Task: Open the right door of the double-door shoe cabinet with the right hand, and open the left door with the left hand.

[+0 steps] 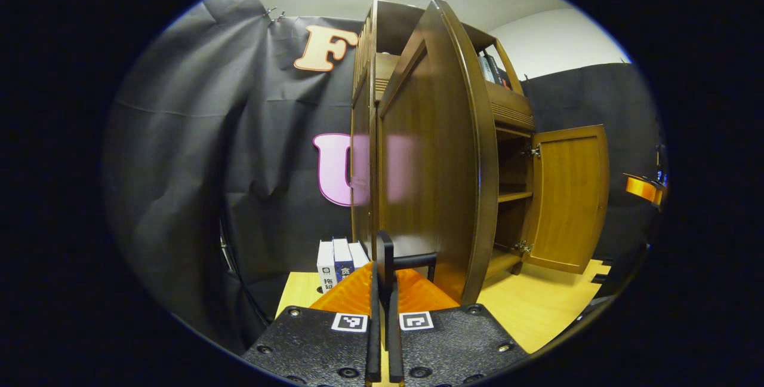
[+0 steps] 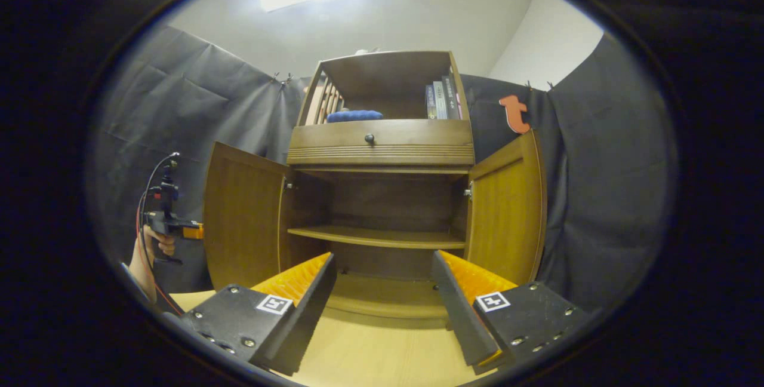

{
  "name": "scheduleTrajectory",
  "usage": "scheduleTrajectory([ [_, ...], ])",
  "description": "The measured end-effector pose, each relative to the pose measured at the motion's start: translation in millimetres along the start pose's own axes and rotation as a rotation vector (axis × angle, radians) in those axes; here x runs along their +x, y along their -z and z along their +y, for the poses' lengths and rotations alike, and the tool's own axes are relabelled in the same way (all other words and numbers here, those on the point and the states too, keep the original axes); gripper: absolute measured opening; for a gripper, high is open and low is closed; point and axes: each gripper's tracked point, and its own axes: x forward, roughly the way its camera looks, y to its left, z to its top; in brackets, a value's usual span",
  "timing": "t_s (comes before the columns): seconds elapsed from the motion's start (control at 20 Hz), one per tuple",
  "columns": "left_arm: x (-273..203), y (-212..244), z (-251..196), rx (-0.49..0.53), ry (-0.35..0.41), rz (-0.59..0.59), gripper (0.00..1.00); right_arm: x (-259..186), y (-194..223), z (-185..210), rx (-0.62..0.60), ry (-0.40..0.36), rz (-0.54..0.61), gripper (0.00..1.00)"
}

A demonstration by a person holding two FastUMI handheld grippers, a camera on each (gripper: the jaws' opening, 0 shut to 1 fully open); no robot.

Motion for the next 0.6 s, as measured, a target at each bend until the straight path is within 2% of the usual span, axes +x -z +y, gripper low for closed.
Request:
scheduleTrajectory([
  [0.05,0,-1,-1,-0.001,-0.005,-0.002,0.05,0,2,-1,-0.005,0.001,0.004,0.94],
  [0.15,0,0,-3,-0.005,0.002,-0.007,0.07,-2,5,-4,-0.008,0.001,0.011,0.96],
  [0.45,-10,-2,-2,-0.032,0.004,-0.019,0.12,-8,11,-3,0.003,-0.015,0.011,0.94],
  [0.6,-20,-5,5,-0.038,-0.027,-0.032,0.27,-7,12,2,-0.005,-0.027,0.000,0.96],
])
